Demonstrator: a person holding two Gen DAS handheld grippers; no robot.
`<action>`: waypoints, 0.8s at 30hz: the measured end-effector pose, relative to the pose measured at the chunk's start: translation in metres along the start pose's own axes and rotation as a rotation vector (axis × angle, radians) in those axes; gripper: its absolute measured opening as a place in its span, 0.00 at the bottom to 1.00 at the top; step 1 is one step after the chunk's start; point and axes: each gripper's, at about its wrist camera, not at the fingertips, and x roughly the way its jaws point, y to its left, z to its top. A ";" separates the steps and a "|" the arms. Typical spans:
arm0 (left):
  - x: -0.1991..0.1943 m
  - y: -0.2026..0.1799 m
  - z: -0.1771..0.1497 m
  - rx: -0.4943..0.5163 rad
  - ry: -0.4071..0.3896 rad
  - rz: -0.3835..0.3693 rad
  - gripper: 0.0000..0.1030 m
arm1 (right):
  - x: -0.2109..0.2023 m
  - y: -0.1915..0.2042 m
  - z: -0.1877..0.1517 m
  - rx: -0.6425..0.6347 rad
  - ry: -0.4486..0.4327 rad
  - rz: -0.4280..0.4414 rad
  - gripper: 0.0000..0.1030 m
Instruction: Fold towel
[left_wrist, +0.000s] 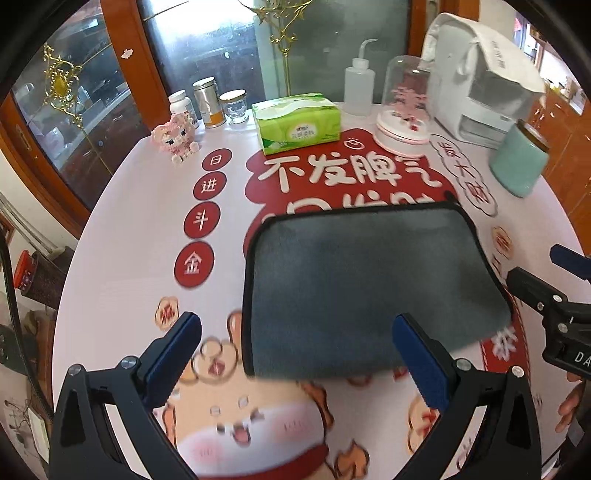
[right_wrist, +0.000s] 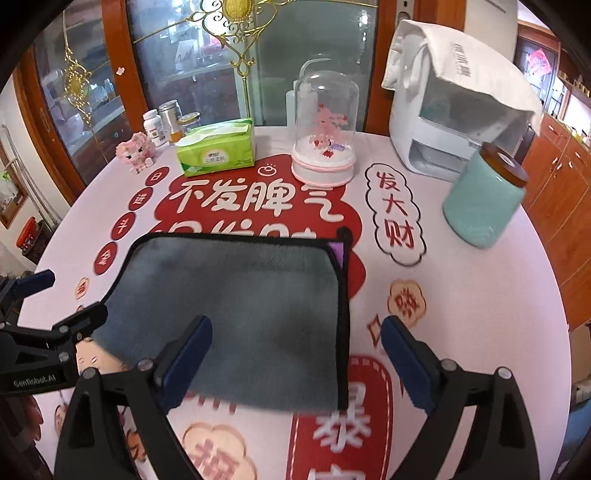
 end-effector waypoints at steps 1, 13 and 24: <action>-0.007 -0.001 -0.006 0.001 -0.001 -0.009 1.00 | -0.005 0.000 -0.004 0.001 -0.001 0.000 0.92; -0.077 -0.022 -0.056 0.016 -0.036 -0.050 1.00 | -0.069 -0.002 -0.049 0.026 -0.033 -0.013 0.92; -0.131 -0.029 -0.095 -0.051 -0.096 -0.021 1.00 | -0.124 0.001 -0.087 0.014 -0.095 -0.014 0.92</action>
